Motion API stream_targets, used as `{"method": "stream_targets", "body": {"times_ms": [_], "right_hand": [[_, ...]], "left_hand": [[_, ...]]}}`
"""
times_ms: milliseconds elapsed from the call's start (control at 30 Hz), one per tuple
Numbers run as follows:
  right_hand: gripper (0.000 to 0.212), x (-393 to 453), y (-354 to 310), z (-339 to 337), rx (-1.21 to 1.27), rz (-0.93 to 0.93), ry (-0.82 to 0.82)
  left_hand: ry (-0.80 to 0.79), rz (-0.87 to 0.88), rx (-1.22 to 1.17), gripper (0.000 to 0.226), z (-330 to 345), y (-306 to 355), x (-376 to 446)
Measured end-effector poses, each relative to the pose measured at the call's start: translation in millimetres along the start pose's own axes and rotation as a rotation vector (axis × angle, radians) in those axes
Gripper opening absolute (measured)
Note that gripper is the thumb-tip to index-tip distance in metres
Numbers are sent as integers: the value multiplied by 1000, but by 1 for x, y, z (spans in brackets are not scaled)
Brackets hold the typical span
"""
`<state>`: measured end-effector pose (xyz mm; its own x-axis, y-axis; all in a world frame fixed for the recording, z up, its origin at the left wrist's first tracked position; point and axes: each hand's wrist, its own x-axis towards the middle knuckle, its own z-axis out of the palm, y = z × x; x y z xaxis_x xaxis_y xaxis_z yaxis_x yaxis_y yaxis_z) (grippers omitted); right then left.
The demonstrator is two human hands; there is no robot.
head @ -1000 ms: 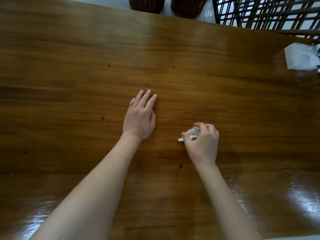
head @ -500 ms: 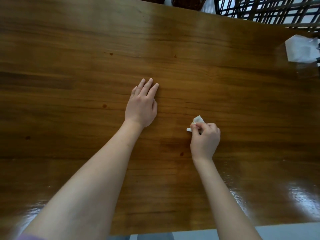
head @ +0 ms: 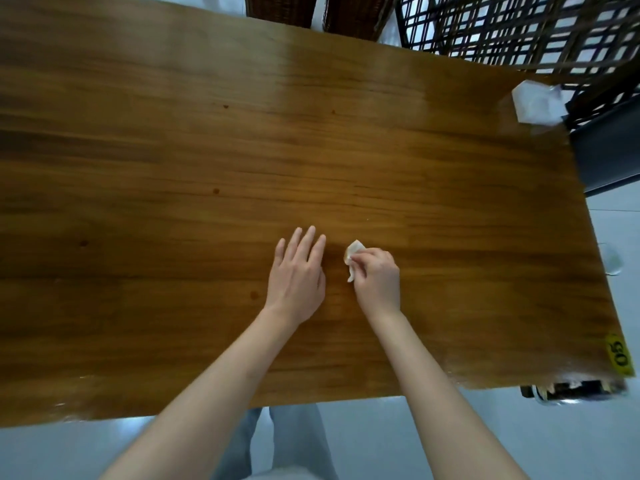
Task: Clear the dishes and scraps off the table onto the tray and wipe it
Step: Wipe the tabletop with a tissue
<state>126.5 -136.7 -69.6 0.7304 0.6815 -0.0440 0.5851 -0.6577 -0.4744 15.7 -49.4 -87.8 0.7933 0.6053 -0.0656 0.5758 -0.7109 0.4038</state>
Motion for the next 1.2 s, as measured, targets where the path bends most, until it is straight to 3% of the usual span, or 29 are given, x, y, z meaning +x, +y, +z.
{"method": "stream_targets", "body": {"times_ms": [133,400,600,767,967,1200], "right_hand": [[24,-16,3,5,-65,-73,-29],[20,-42,15,-5,-106,-223,-77],[23,-5,6,5,-126,-127,6],[20,-47,17,2,-101,-309,-52],[16,-53,13,-10,-2,-172,-14],[17,-61,-56,17,87,-145,-22]], "left_hand": [[-85,19,115,58,16,-5,-15],[-69,37,162,58,19,-8,-17],[-51,32,189,56,22,-9,-16],[-62,27,225,56,21,-7,-17],[-48,-10,229,57,3,-14,-38],[-9,-160,201,55,-38,-89,-77]]}}
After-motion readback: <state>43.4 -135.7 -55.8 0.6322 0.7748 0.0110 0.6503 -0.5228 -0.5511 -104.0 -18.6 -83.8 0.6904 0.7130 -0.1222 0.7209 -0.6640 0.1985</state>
